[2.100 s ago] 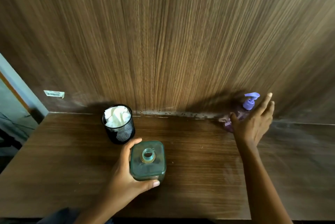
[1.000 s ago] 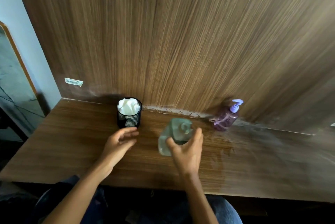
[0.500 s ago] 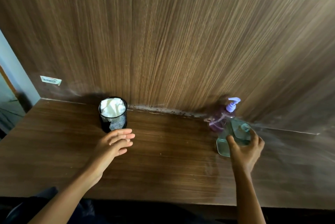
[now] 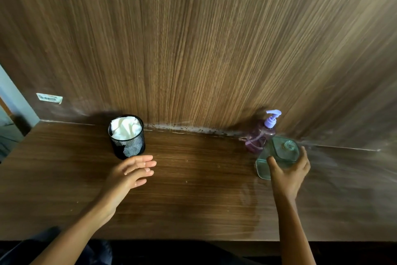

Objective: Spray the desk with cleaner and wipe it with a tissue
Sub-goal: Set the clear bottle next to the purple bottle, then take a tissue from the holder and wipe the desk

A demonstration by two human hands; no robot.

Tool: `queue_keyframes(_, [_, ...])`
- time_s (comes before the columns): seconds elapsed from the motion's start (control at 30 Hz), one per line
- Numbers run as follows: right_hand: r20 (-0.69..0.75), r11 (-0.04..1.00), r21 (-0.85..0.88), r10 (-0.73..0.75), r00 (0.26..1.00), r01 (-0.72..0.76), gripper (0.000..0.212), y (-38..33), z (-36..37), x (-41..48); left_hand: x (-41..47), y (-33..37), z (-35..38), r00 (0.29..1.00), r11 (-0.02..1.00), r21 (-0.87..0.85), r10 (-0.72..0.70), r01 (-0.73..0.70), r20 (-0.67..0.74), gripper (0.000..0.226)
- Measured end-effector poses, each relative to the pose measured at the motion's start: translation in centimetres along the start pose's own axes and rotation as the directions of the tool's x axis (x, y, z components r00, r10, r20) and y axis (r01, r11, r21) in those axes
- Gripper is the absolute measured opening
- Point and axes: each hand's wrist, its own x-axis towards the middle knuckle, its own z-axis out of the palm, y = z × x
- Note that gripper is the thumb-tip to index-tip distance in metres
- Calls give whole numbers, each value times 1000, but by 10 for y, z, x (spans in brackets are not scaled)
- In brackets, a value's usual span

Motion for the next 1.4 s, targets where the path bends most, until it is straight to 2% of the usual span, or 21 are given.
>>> queue_keyframes(0.13, [-10,979,4,204,979,-204,105,1,-4,-3,0,2,-2,1000,1000,9,2,-2,-12,27])
queue_keyframes(0.2, [22,970,38,241,970,-242,107,7,-4,-2,0,2,-2,1000,1000,14,3,-3,-8,26])
queue_keyframes(0.53, [54,965,95,239,970,-243,94,6,14,-1,-1,4,-1,1000,999,34,-5,5,8,26])
queue_keyframes(0.87, [37,972,20,233,972,-234,99,7,14,1,-2,5,-2,1000,1000,24,7,-6,-11,25])
queue_keyframes(0.97, [-7,952,-29,304,953,-304,105,0,14,-5,-3,6,-4,999,999,27,33,-32,-38,24])
queue_keyframes(1.03, [-97,936,-88,333,938,-341,106,-13,15,-15,-3,7,-8,995,998,25,53,-51,-86,22])
queue_keyframes(1.13, [-258,957,-95,244,935,-275,84,-40,19,-35,1,8,-15,973,998,20,69,-66,-222,15])
queue_keyframes(1.2, [-242,983,-61,155,958,-175,64,-61,29,-49,5,8,-24,957,997,3,81,-83,-280,13])
queue_keyframes(1.3, [-51,991,-38,-128,990,126,26,-87,59,-75,10,9,-40,934,991,6,131,-136,-333,13])
queue_keyframes(1.4, [210,955,3,-291,933,297,15,-116,98,-106,17,6,-54,901,987,57,162,-153,-402,13])
